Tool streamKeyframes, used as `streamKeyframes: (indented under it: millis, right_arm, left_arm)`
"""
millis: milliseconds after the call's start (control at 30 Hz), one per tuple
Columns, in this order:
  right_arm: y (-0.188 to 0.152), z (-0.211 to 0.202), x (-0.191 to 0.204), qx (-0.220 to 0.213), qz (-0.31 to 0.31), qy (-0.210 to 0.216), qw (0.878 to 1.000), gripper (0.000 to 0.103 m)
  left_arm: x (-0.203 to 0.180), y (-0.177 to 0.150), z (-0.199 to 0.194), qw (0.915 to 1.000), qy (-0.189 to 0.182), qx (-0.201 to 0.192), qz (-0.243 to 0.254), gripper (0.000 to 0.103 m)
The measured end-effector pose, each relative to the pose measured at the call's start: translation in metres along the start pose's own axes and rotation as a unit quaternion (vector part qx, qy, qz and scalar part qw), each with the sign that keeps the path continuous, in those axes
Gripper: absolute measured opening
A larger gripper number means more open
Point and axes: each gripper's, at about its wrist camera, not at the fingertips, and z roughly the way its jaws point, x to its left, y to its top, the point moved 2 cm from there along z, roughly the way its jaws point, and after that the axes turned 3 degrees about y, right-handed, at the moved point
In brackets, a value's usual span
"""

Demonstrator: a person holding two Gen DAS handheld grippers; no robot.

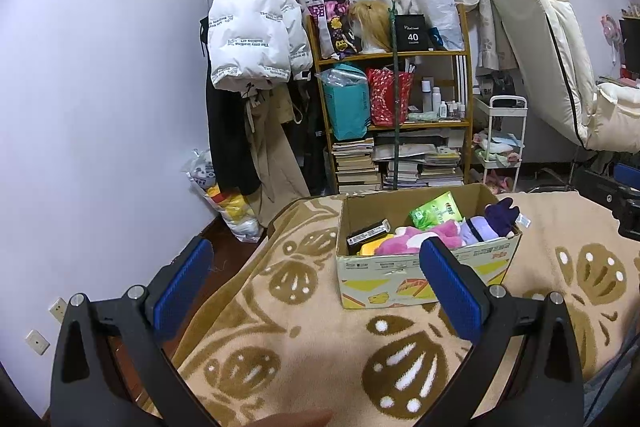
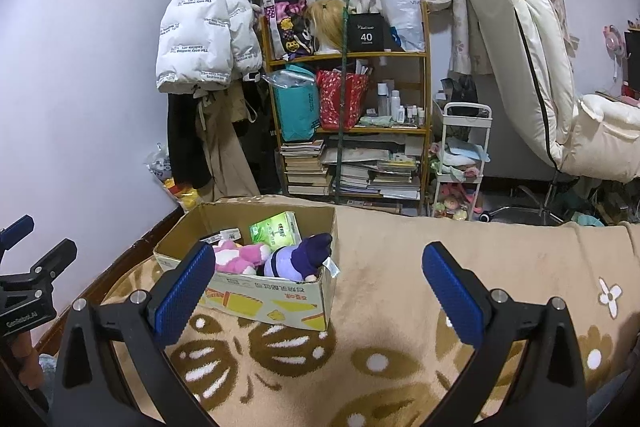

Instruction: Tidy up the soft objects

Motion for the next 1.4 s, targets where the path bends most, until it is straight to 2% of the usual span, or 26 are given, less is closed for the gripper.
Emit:
streamKeyframes:
  millis: [1400]
  right_arm:
    - [-0.008,0.012,-0.003,0.016,0.003,-0.008,1.000,0.103]
  left_arm:
    - [-0.003,-0.002,0.008,0.9998,-0.005,0.017,-0.005,0.102]
